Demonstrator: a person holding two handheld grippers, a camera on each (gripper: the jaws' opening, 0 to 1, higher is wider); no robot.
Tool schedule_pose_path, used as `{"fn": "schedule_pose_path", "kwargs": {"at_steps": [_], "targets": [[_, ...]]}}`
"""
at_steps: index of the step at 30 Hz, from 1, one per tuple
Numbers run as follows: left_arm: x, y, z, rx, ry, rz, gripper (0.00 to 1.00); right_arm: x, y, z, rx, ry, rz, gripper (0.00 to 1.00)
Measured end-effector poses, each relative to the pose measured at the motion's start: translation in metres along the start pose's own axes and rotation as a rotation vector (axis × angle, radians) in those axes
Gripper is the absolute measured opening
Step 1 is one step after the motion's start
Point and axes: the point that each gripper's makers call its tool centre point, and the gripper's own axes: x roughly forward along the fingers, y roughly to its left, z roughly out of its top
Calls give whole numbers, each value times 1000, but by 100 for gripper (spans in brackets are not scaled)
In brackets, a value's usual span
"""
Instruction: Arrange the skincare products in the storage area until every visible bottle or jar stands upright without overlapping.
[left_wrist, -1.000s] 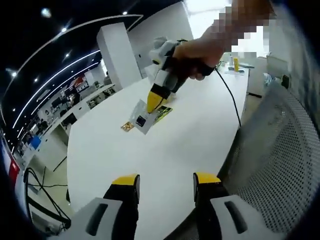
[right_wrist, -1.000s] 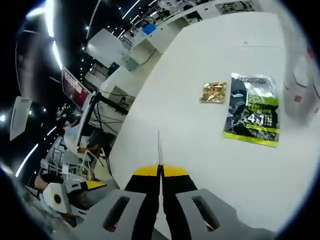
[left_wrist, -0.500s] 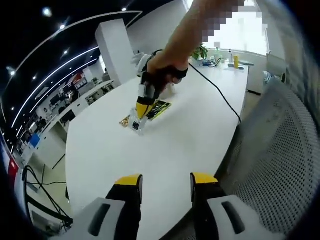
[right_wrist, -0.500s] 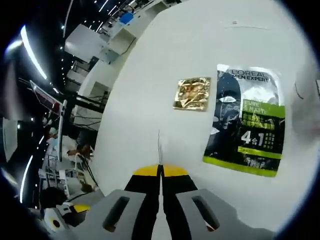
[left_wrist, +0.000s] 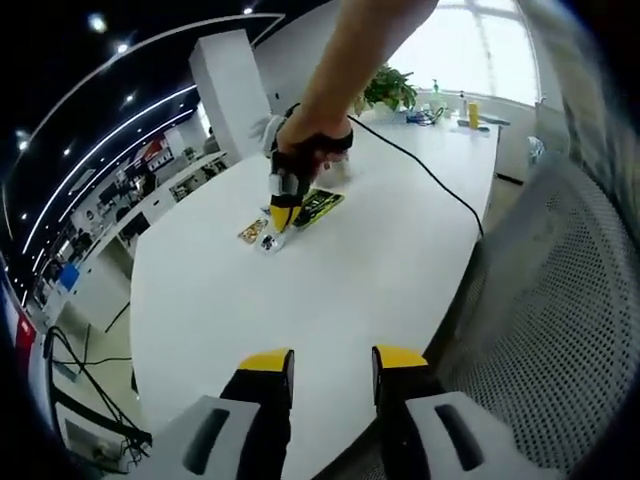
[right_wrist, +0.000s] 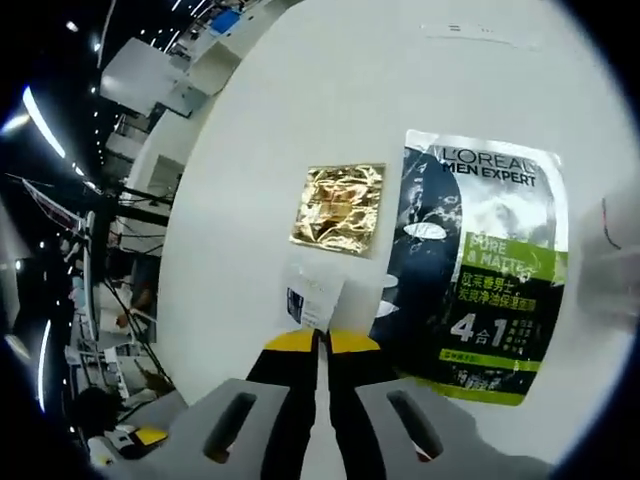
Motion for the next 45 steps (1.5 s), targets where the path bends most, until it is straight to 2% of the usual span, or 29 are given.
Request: {"fn": "schedule_pose_path", "kwargs": {"at_steps": [2,6,10,13,16,24,33,38,40,42,45], "targets": [[0,-1,1,1,-2,-2,32,1,-1,-1,-15,16,-17,3],[0,-2,0,3,4,-9,32,5,-8,-2,-99,66,-77,3],[0,-3,1,6,0,-15,30,6,-4,0,-113,76,-90,4],[-1,-2,0,5,4,-11,30,7,-4,2,-182,85,-113,5],[-1,-4,1,0,-2,-21,30,8,-2,2,-174,89,-119,5],[-2,-5,1,6,-3,-25,30,6,-3,1,-256,110,-165,7],[-2,-6,0,17,6,-30,27,-1,-5,3,-274,95,-176,13],[-2,-7,0,24,7,-33,27,-7,-6,8,-324,68,-195,14],[-2,-7,-1,24,8,-33,27,-9,-4,14,-403,47,-203,14],[-1,-7,-1,25,12,-36,27,-7,7,22,-547,14,-183,15],[-1,-7,-2,27,14,-35,27,0,26,28,-831,3,-179,21]]}}
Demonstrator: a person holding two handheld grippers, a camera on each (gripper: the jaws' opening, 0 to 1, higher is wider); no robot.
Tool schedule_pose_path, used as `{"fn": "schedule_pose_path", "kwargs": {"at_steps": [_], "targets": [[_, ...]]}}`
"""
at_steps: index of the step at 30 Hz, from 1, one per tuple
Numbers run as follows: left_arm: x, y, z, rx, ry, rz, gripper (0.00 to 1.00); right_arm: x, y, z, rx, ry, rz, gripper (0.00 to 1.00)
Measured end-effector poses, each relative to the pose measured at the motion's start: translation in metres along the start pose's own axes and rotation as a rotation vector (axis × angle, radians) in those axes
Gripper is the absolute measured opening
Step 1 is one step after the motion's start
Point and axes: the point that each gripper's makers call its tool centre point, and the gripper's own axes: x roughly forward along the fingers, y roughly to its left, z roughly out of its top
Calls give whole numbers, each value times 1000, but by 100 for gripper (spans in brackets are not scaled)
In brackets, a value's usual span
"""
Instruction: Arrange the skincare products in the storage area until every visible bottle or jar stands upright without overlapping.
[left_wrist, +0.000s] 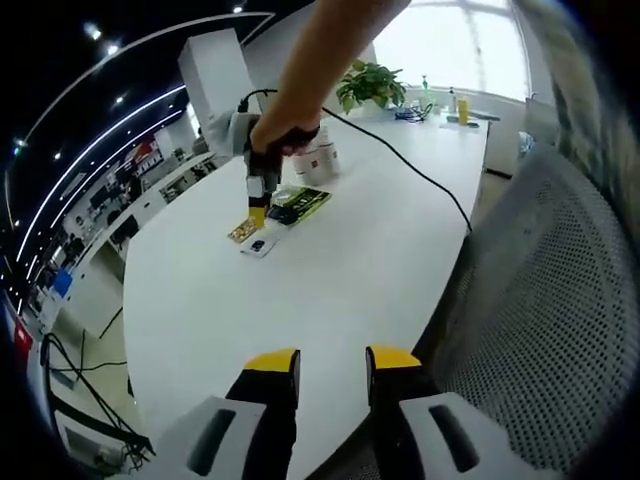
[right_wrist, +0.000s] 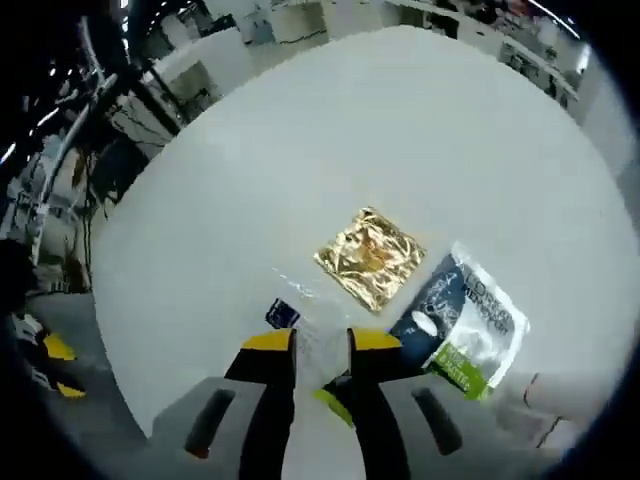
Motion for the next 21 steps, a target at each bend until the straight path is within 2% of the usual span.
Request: {"fn": "schedule_pose_path", "kwargs": {"at_steps": [2,5,8,10,12,18,21], "targets": [[0,0,0,3,0,0,27,6,11,2,-118,25,21,21],[0,0,0,1,1,0,27,15,18,0,-210,79,35,21],[0,1,0,0,0,2,27,23,20,-4,-197,105,50,23],[0,1,-1,-1,2,4,26,27,15,-10,-198,147,37,23],[0,2,-1,-1,2,7,26,28,13,-12,-170,153,34,23],[0,3,-1,-1,6,13,26,25,6,-13,127,153,-8,21],[0,3,-2,0,10,15,26,24,7,-13,85,145,3,20]]}}
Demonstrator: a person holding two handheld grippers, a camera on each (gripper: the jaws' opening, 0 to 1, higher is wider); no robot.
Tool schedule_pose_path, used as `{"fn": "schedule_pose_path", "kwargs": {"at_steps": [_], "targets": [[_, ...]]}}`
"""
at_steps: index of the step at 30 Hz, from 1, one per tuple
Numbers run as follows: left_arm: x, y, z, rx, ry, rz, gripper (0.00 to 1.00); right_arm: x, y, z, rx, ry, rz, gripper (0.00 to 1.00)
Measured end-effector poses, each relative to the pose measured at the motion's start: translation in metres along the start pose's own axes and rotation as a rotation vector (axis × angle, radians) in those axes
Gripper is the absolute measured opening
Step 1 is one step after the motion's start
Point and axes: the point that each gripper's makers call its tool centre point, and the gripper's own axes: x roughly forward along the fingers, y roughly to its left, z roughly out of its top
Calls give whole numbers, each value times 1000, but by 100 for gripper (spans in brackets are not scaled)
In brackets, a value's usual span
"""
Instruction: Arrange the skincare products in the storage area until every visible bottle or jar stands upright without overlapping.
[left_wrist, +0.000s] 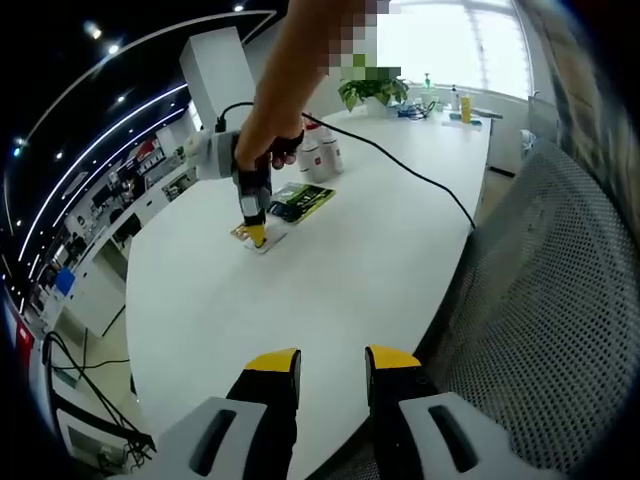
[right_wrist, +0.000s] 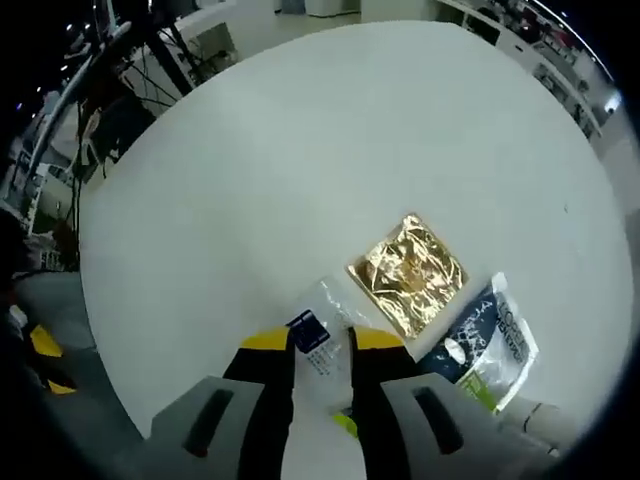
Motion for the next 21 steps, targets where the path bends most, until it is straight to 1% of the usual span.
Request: {"fn": "schedule_pose_path", "kwargs": {"at_steps": [2,5,9,12,15,18,19,20,21], "targets": [[0,0,0,1,1,1,26,-1,2,-3,-37,11,-3,20],[0,0,0,2,4,2,26,-1,0,-4,-27,17,-5,20],[0,1,-1,3,6,4,26,-2,1,-3,-27,2,0,20],[0,1,0,3,2,8,26,-6,-1,4,-30,-45,-23,26],[0,2,-1,2,3,12,26,-12,-2,10,-43,-72,-28,26],[0,3,0,4,2,14,26,-19,-1,13,-44,-94,-30,26],[0,3,-1,3,4,13,26,-21,-4,14,-49,-110,-42,26],[0,3,-1,3,4,14,26,-26,-5,17,-27,-145,-52,26],[0,3,0,1,2,16,26,-29,-2,19,-10,-166,-46,26]]}}
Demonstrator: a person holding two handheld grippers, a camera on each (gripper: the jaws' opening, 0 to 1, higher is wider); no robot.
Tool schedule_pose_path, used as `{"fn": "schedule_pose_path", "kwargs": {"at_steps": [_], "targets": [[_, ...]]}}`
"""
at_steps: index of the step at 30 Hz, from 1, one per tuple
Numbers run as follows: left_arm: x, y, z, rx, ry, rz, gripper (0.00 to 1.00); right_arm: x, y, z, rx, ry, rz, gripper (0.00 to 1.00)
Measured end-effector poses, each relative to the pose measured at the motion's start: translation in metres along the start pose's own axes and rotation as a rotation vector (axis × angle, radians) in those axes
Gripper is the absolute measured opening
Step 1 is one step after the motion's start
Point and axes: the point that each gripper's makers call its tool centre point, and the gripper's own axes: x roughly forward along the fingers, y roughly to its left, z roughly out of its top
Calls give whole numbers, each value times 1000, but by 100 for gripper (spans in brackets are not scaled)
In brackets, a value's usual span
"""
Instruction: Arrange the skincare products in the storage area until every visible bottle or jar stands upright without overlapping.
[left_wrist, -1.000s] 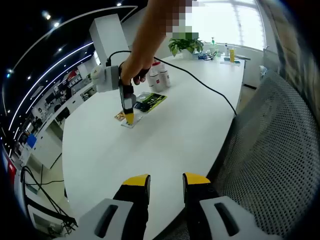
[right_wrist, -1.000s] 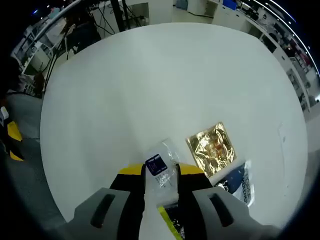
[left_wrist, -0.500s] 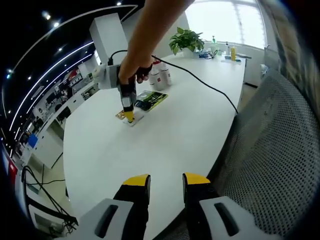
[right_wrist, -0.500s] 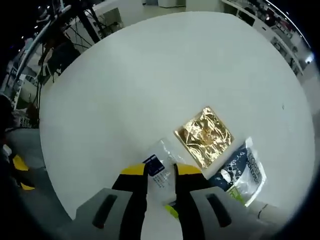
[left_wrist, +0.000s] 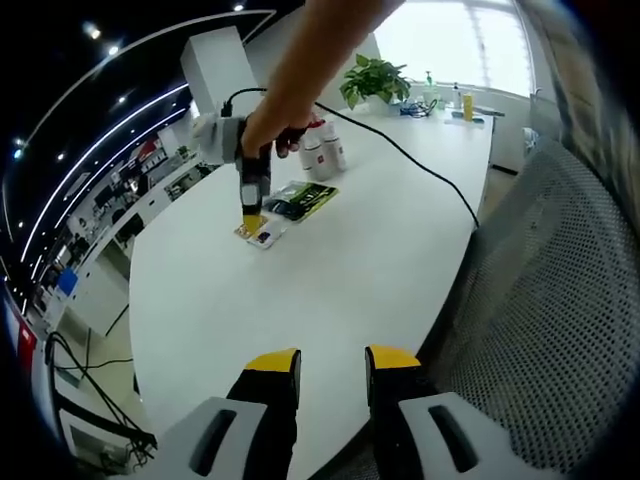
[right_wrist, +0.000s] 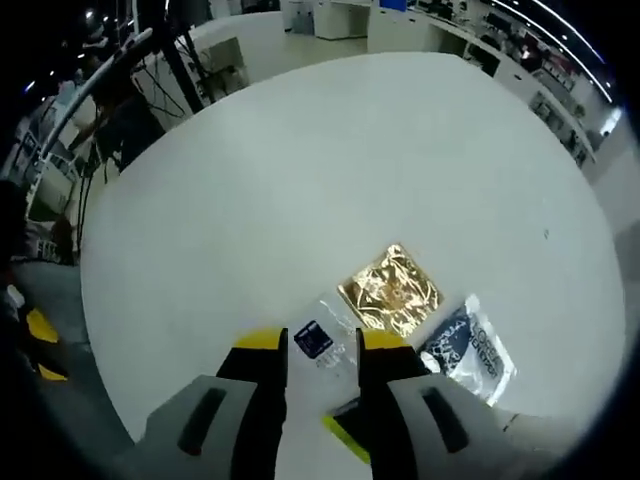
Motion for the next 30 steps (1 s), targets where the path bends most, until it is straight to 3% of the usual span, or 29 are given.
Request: {"fn": "schedule_pose_path", "kwargs": {"at_steps": [7,10,12,14,17,18,19,22,24,26,29,30], "targets": [[0,2,4,7,-20,15,26,-34,25,1,-55,-140,5,29],[-1,2,7,-14,-39,14,27,-57,40,0,-47,-240,-1,30],[-1,2,7,-19,-41,13,27,-86,54,7,-56,-381,-25,30],[-1,1,8,-16,-44,11,28,-104,67,6,-20,-454,-14,33],[-4,1,13,-6,-72,19,27,-133,83,-4,76,-576,-31,49],[-7,6,21,4,-120,45,27,-139,88,-8,106,-602,-36,56],[-9,5,22,-7,-130,43,27,-146,93,-15,156,-632,-39,59],[-8,3,21,-20,-118,28,28,-160,104,-23,251,-746,-37,70],[-8,2,22,-11,-124,27,28,-165,115,-36,281,-735,-32,77],[-9,-3,23,-50,-131,-7,24,-175,124,-44,282,-748,-43,78],[-12,-1,27,-35,-154,7,23,-187,132,-50,283,-777,-41,78],[-13,5,29,3,-165,40,27,-188,135,-56,262,-771,-56,81]]}}
